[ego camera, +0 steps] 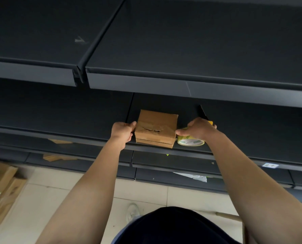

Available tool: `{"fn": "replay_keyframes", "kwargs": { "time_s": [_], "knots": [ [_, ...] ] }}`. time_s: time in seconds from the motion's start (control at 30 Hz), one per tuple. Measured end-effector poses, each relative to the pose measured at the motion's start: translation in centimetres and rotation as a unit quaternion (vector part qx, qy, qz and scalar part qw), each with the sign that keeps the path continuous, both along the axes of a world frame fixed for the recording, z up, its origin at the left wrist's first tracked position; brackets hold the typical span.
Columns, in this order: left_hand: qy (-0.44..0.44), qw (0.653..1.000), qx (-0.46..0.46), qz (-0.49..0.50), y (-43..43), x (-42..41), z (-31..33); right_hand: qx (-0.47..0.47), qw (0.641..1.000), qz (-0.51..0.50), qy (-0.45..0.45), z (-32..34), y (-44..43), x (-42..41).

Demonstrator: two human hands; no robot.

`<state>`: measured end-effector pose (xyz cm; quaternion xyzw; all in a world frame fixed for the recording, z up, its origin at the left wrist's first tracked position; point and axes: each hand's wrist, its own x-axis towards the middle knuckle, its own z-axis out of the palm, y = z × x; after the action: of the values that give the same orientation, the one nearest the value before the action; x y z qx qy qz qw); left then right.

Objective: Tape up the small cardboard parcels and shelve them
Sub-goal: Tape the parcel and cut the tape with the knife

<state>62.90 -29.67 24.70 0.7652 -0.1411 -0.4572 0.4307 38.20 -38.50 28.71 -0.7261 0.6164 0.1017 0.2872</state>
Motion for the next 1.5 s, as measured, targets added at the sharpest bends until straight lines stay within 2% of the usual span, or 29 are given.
{"fn": "replay_keyframes", "kwargs": {
  "time_s": [0.17, 0.33, 0.5, 0.6, 0.77, 0.87, 0.97, 1.03, 1.2, 1.33, 1.4, 1.5],
  "knots": [
    [0.045, 0.999, 0.001, 0.025, 0.3, -0.5, 0.0, 0.045, 0.998, 0.019, -0.033, 0.1, -0.2, 0.3],
    [0.018, 0.999, -0.012, 0.05, 1.1, -1.2, -0.5, 0.059, 0.997, 0.022, -0.042, 0.3, -0.4, 0.4],
    [-0.124, 0.991, -0.033, 0.045, 0.8, -2.3, -0.1, 0.056, 0.997, 0.013, -0.045, 0.3, 0.0, 0.4],
    [-0.124, 0.989, -0.057, 0.057, 0.8, -3.1, 0.1, 0.056, 0.997, 0.004, -0.057, 0.1, 0.4, 0.3],
    [-0.162, 0.985, -0.055, 0.006, 1.0, -4.1, 0.7, 0.06, 0.996, -0.004, -0.065, 0.0, 1.0, 0.5],
    [-0.252, 0.966, -0.045, -0.03, 1.1, -4.4, 1.0, 0.059, 0.996, -0.001, -0.068, 0.1, 1.5, 0.5],
    [-0.327, 0.94, -0.091, -0.039, 1.0, -4.5, 1.3, 0.046, 0.996, -0.004, -0.071, 0.2, 2.0, 0.6],
    [-0.313, 0.946, -0.069, -0.04, 1.0, -4.6, 1.3, 0.043, 0.996, -0.017, -0.076, 0.3, 2.3, 0.6],
    [-0.204, 0.977, 0.011, -0.052, 1.1, -5.1, 2.0, 0.038, 0.995, -0.018, -0.088, 0.5, 2.9, 1.0],
    [-0.143, 0.986, 0.053, 0.065, 1.8, -6.3, 2.4, 0.058, 0.991, -0.046, -0.11, 0.4, 3.7, 1.5],
    [-0.077, 0.992, 0.096, 0.021, 2.8, -7.2, 2.7, 0.08, 0.987, -0.058, -0.126, 0.5, 4.2, 2.1],
    [0.053, 0.985, 0.115, -0.117, 4.2, -9.6, 3.0, 0.138, 0.965, -0.096, -0.2, 0.6, 5.0, 3.3]
  ]
}}
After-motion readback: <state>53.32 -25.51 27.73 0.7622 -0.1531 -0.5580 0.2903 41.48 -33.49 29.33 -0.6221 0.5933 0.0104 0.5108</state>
